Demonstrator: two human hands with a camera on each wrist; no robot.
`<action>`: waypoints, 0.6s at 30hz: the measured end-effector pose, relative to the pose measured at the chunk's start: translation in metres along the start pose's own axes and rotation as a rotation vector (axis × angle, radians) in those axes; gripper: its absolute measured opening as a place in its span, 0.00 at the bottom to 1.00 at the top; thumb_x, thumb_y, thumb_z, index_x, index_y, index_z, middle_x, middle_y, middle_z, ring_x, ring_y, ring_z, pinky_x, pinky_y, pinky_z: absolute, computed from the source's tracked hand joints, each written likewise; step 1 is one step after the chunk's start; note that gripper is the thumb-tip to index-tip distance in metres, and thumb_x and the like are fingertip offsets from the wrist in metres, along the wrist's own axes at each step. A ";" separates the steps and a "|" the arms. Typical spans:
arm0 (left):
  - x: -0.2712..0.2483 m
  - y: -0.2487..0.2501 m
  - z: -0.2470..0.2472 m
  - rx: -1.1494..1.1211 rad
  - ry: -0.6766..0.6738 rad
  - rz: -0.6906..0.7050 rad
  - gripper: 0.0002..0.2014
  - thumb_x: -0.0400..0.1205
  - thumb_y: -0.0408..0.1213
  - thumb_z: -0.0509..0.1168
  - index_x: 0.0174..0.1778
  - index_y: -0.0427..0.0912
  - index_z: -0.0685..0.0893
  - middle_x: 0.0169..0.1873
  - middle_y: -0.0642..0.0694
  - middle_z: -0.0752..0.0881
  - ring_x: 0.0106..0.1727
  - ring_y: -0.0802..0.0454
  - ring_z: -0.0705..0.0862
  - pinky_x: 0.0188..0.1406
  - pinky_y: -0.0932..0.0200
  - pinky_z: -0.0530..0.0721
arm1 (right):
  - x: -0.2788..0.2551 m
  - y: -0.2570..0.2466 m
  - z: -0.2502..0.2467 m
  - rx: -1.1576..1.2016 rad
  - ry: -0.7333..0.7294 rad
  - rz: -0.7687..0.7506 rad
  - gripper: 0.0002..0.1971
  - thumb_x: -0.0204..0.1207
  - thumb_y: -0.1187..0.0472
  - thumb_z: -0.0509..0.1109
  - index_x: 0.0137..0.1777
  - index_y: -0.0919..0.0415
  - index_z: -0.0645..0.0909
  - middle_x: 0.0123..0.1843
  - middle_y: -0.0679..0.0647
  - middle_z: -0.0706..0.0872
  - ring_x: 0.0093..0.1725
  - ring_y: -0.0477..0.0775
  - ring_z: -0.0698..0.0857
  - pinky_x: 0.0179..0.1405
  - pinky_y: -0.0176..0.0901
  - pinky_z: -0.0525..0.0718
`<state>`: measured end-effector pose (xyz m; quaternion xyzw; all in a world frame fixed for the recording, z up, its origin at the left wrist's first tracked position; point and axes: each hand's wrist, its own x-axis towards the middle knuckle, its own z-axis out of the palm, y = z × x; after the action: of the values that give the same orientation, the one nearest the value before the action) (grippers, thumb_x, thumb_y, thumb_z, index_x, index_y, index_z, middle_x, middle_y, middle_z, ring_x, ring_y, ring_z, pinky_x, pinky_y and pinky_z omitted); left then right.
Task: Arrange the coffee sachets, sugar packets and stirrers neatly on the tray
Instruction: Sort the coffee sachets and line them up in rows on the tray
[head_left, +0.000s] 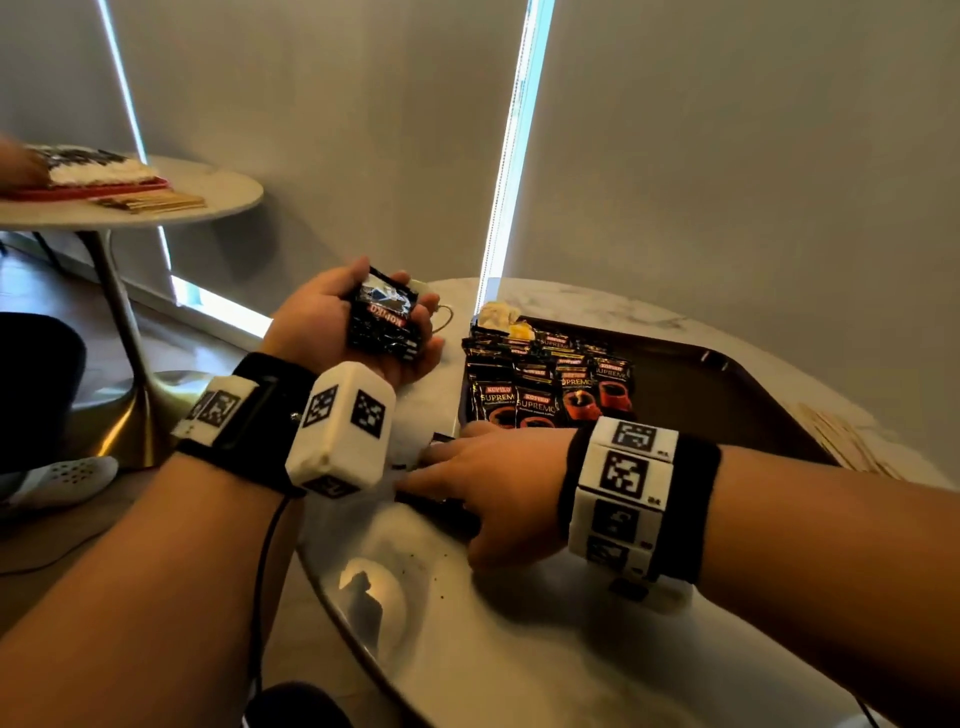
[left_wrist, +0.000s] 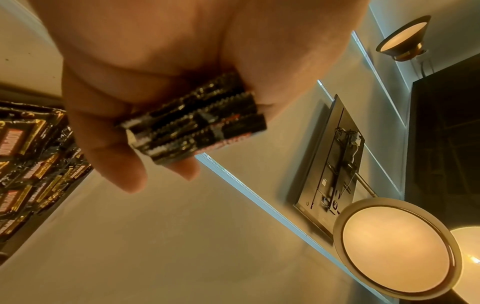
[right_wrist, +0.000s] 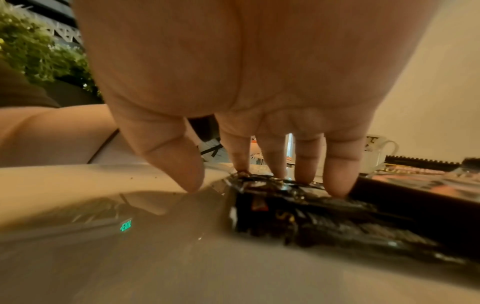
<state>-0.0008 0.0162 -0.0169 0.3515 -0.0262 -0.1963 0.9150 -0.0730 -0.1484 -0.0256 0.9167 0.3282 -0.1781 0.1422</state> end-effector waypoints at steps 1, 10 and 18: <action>0.000 0.001 0.002 0.012 -0.006 -0.001 0.17 0.87 0.54 0.56 0.59 0.45 0.78 0.43 0.39 0.89 0.37 0.50 0.84 0.43 0.48 0.89 | -0.003 0.001 0.001 0.000 -0.012 -0.002 0.42 0.77 0.51 0.73 0.86 0.37 0.54 0.83 0.48 0.64 0.79 0.62 0.65 0.72 0.62 0.78; 0.013 -0.022 0.035 0.120 -0.079 -0.098 0.19 0.86 0.55 0.57 0.63 0.45 0.78 0.44 0.39 0.87 0.35 0.50 0.84 0.36 0.53 0.87 | -0.071 0.028 0.028 0.241 -0.035 0.014 0.36 0.80 0.68 0.66 0.82 0.34 0.66 0.85 0.39 0.62 0.79 0.54 0.61 0.80 0.50 0.63; 0.048 -0.060 0.102 0.254 -0.130 -0.192 0.18 0.86 0.55 0.59 0.62 0.45 0.78 0.46 0.39 0.86 0.33 0.49 0.84 0.31 0.53 0.86 | -0.123 0.065 0.046 0.591 0.203 0.233 0.15 0.80 0.56 0.71 0.63 0.37 0.84 0.61 0.37 0.82 0.58 0.39 0.82 0.61 0.36 0.83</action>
<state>0.0040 -0.1068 0.0160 0.4516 -0.0763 -0.3001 0.8368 -0.1296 -0.2821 -0.0057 0.9628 0.1676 -0.1560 -0.1437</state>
